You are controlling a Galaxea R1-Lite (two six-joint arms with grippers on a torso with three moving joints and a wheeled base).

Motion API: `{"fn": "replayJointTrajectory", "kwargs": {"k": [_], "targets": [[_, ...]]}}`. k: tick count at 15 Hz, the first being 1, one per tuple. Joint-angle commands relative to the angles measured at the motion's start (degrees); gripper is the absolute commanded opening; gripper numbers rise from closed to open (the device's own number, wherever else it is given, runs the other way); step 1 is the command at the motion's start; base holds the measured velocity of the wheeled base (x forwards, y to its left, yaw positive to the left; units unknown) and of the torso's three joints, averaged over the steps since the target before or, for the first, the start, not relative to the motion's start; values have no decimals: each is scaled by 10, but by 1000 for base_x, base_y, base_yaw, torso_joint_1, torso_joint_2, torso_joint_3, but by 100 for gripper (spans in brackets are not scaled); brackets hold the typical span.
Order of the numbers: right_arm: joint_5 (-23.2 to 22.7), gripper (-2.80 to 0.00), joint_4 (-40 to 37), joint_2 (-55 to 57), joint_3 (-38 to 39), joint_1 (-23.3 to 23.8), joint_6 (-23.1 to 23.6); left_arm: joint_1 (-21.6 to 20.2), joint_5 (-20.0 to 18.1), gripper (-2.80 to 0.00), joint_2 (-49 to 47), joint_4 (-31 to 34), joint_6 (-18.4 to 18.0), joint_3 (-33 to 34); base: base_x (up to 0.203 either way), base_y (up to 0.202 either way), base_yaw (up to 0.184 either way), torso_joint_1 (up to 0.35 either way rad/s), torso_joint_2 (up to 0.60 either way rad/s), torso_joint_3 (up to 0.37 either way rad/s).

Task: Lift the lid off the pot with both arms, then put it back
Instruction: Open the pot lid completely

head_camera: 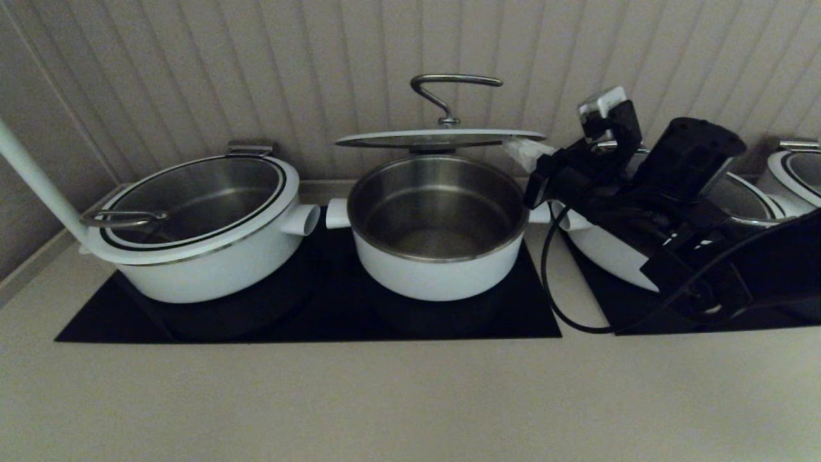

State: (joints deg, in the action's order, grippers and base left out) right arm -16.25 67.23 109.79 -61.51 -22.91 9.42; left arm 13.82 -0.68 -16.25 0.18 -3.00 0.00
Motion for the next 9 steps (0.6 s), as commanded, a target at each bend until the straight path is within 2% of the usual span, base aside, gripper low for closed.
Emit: {"fn": "replayJointTrajectory", "kwargs": {"k": [1,5,9], "targets": [[-1,-280,4,1,0,0,1,-18,1,-280,2,0,0,0,0,0,0,0,0,0],[-2,-280,4,0,0,0,1,-16,1,-280,2,0,2,0,0,0,0,0,0,0],[-2,-280,4,-1,0,0,1,16,1,-280,3,0,2,0,0,0,0,0,0,0]]}}
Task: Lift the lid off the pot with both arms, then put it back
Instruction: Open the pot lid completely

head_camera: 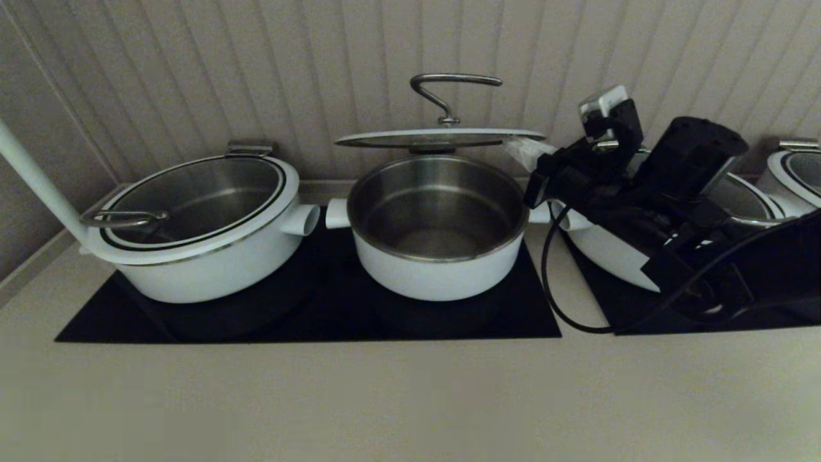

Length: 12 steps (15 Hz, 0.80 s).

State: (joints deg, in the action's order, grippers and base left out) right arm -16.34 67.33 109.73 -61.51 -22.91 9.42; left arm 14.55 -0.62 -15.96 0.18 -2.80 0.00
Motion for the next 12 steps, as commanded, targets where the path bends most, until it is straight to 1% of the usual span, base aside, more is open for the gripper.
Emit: {"fn": "replayJointTrajectory", "kwargs": {"k": [1,3,6,9,12], "targets": [[-1,-280,3,0,0,0,1,8,0,-280,0,0,0,0,0,0,0,0,0,0],[-1,-280,3,-2,0,0,1,2,0,-280,0,0,0,0,0,0,0,0,0,0],[-1,-280,3,-3,0,0,1,-47,0,-280,-2,0,0,0,0,0,0,0,0,0],[-1,-280,3,-3,0,0,1,-78,0,-280,-3,0,0,0,0,0,0,0,0,0],[-1,-280,3,-3,0,0,1,-79,0,-280,-3,0,0,0,0,0,0,0,0,0]]}}
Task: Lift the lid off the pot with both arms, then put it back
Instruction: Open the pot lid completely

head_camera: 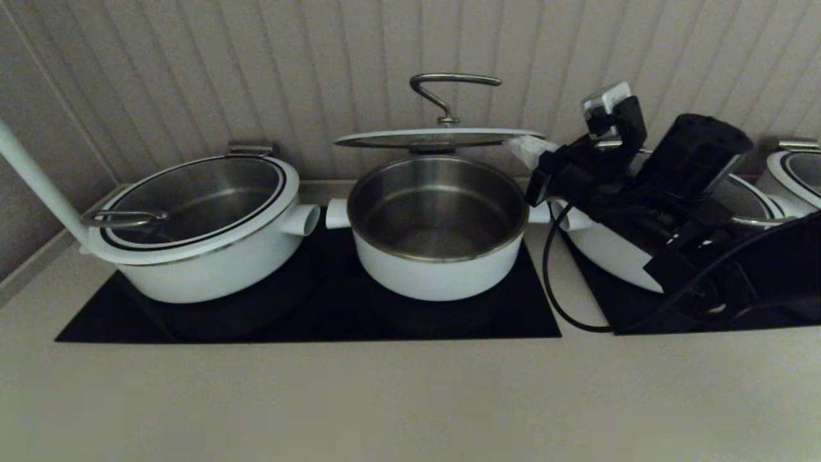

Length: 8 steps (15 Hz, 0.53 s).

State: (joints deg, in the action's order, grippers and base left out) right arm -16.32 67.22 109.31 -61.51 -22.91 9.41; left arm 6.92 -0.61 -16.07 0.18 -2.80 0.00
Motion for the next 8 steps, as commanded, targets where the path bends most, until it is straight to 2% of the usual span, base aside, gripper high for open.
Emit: {"fn": "replayJointTrajectory", "kwargs": {"k": [1,2,6,8], "targets": [[-1,-280,4,1,0,0,1,-2,-1,-280,-2,0,0,0,0,0,0,0,0,0],[-1,-280,4,1,0,0,1,1,0,-280,-3,0,0,0,0,0,0,0,0,0],[-1,-280,4,0,0,0,1,59,-1,-280,0,0,0,0,0,0,0,0,0,0],[-1,-280,4,0,0,0,1,60,-1,-280,0,0,0,0,0,0,0,0,0,0]]}}
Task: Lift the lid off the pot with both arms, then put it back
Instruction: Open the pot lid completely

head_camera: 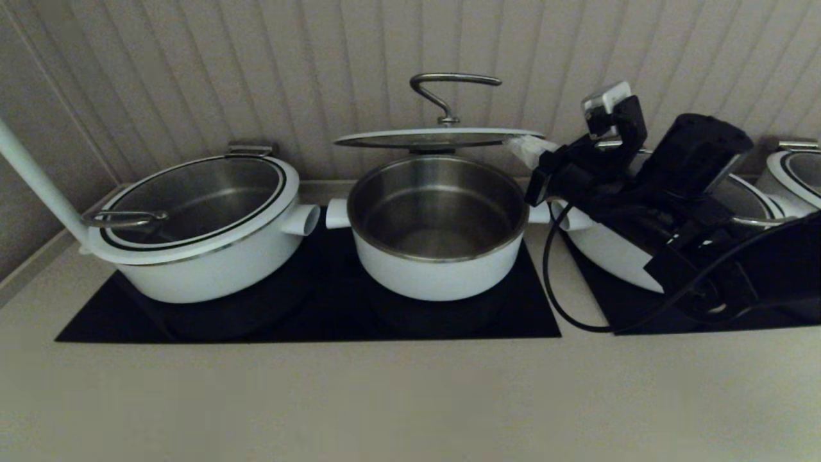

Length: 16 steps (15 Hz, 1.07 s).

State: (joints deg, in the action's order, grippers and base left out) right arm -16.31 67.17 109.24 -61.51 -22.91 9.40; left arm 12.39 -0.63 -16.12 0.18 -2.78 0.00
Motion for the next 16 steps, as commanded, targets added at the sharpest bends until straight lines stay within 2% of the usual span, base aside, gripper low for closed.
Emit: {"fn": "replayJointTrajectory", "kwargs": {"k": [1,11,16], "targets": [[-1,-280,4,1,0,0,1,5,0,-280,0,0,0,0,0,0,0,0,0,0],[-1,-280,3,-15,1,0,1,-14,0,-280,-1,0,0,0,0,0,0,0,0,0],[-1,-280,4,-17,2,0,1,-61,0,-280,-1,0,0,0,0,0,0,0,0,0]]}}
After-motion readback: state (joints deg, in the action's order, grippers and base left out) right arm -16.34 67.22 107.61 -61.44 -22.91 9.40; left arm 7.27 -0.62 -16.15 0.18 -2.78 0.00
